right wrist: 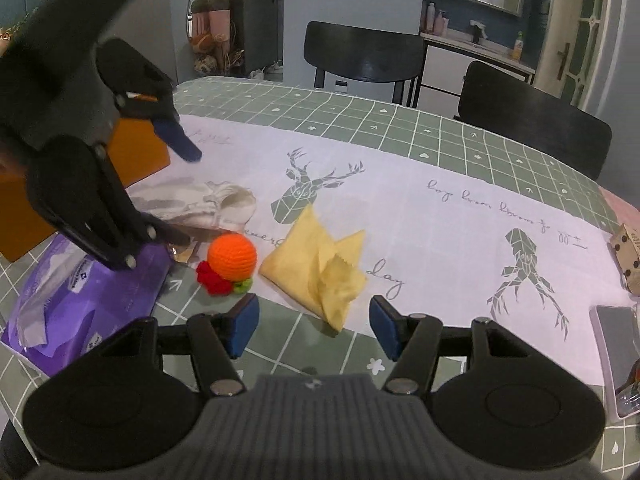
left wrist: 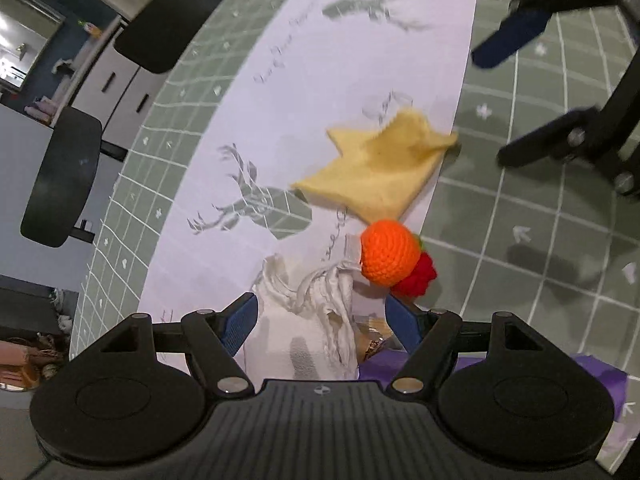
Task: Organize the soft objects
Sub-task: 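Move both tools back toward the remaining items on the table, then grasp the white cloth bag with the left tool while the right tool grasps the yellow cloth, then lift the white bag and yellow cloth and carry them to the orange box, then lower both items into the orange box and open both tools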
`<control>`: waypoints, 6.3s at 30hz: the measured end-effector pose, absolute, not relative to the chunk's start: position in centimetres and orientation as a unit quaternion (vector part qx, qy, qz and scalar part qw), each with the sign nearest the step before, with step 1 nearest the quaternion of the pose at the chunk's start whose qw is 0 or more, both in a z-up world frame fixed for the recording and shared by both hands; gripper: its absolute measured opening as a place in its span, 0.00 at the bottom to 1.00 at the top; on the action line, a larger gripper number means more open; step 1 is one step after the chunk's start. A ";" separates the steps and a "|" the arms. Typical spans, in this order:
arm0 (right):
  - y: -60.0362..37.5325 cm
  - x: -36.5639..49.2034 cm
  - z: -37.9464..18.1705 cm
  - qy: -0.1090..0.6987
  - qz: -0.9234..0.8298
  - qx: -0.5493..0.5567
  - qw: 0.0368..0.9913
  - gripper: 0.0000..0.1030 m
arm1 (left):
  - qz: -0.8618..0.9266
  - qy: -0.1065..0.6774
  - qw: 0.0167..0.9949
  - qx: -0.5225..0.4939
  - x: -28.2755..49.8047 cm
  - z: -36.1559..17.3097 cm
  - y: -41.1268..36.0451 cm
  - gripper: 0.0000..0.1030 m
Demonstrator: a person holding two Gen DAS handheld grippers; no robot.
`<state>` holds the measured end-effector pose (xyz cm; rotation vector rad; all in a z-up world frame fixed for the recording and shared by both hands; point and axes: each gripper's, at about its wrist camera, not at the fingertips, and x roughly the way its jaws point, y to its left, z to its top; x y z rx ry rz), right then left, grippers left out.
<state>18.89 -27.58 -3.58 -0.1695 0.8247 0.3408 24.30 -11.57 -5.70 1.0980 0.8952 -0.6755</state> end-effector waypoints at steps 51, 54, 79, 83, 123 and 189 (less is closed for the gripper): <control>-28.0 24.7 -10.0 0.426 0.152 -0.012 0.892 0.00 | -0.248 0.382 0.763 0.459 27.2 -2.6 -4.2 0.08; -28.1 24.7 -10.0 0.425 0.153 -0.002 0.892 0.03 | -0.235 0.380 0.766 0.461 27.5 -2.5 -3.5 0.11; -27.9 24.1 -10.3 0.401 0.165 0.017 0.901 0.26 | -0.231 0.399 0.771 0.440 28.1 -6.2 -4.9 0.23; -27.7 23.9 -10.3 0.396 0.171 0.012 0.902 0.30 | -0.223 0.396 0.768 0.451 28.1 -6.9 -5.0 0.23; -24.9 14.9 -1.1 0.442 0.256 -0.133 0.849 0.00 | -0.263 0.309 0.846 0.348 10.9 2.4 7.1 0.05; 8.5 35.0 2.7 0.383 0.391 -0.116 0.829 0.00 | -0.164 0.401 0.868 0.241 31.6 3.4 20.5 0.05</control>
